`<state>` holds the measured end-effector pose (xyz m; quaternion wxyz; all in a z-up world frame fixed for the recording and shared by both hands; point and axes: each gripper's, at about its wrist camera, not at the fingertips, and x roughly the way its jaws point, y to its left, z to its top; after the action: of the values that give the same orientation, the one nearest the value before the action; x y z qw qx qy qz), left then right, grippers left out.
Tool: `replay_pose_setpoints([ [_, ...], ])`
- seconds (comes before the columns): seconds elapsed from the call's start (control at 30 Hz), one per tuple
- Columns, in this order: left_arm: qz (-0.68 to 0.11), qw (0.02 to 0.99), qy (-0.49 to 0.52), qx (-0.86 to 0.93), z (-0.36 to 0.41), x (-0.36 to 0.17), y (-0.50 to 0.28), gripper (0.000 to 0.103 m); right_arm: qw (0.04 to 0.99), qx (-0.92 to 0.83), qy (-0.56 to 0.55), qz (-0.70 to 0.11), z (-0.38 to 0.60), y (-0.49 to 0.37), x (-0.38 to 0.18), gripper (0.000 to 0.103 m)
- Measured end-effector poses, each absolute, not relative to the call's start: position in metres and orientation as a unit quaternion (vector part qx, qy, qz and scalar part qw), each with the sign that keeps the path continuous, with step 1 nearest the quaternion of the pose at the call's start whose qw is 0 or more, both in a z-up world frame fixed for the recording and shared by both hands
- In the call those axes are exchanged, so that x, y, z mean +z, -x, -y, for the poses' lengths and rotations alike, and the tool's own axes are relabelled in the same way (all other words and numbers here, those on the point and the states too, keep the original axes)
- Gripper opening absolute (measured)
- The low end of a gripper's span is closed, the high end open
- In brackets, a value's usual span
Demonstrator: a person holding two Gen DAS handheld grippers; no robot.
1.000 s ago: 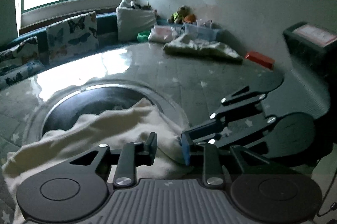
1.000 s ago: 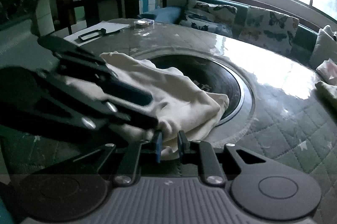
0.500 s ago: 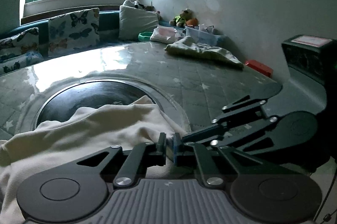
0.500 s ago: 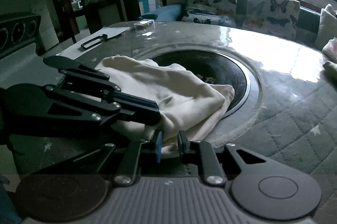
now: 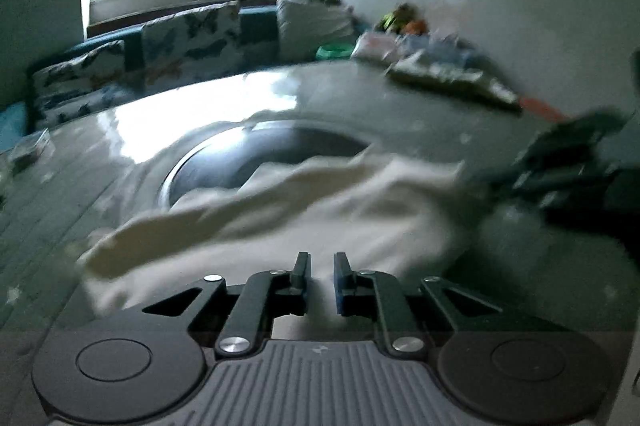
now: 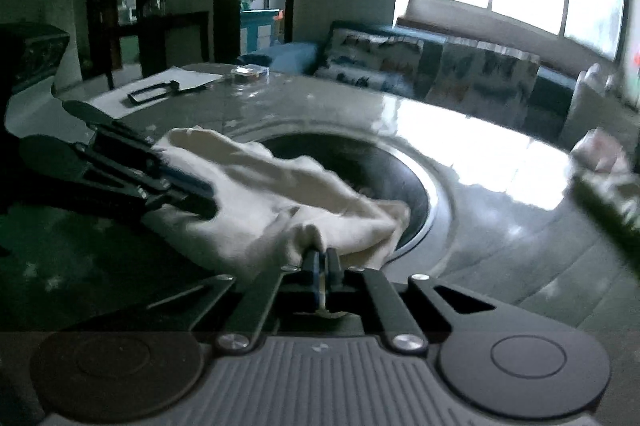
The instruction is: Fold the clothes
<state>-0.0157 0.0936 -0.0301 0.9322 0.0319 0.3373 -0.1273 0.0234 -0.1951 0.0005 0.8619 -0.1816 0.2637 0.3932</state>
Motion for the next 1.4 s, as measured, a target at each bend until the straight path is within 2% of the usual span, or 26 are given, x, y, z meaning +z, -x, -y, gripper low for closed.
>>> replay_pose_setpoints([
  [0.07,-0.333,0.934,-0.039,-0.126,-0.096,-0.031,0.019,0.013,0.868,0.377,0.219,-0.237,0.191,-0.014,0.003,0.001],
  [0.27,-0.329,0.934,-0.054,-0.125,-0.093,-0.034,0.021,0.015,0.884,0.322,0.228,-0.25,0.193,-0.023,-0.013,0.0],
  [0.47,-0.328,0.935,-0.052,-0.123,-0.091,-0.031,0.02,0.015,0.886,0.315,0.176,-0.291,0.214,-0.043,-0.005,0.0],
  [0.57,-0.314,0.94,-0.042,-0.127,-0.087,-0.02,0.019,0.015,0.875,0.35,0.093,-0.323,0.224,-0.048,0.005,0.003],
  [0.77,-0.295,0.941,-0.043,-0.161,-0.055,-0.009,0.005,0.015,0.868,0.369,0.018,-0.331,0.219,-0.064,0.021,0.006],
  [1.13,-0.316,0.924,-0.062,-0.207,-0.027,-0.036,0.005,0.016,0.853,0.359,0.157,-0.346,0.205,-0.048,-0.012,0.007],
  [1.23,-0.317,0.924,-0.06,-0.208,-0.027,-0.035,0.006,0.016,0.855,0.359,0.129,-0.351,0.211,-0.056,-0.006,0.007],
  [1.33,-0.315,0.923,-0.067,-0.211,-0.024,-0.035,0.009,0.021,0.859,0.37,0.112,-0.335,0.206,-0.06,0.004,0.008],
  [1.37,-0.314,0.922,-0.069,-0.214,-0.024,-0.035,0.01,0.023,0.857,0.377,0.108,-0.336,0.202,-0.065,0.005,0.01],
  [1.4,-0.314,0.922,-0.074,-0.213,-0.022,-0.035,0.011,0.023,0.855,0.378,0.11,-0.338,0.197,-0.069,0.004,0.016],
])
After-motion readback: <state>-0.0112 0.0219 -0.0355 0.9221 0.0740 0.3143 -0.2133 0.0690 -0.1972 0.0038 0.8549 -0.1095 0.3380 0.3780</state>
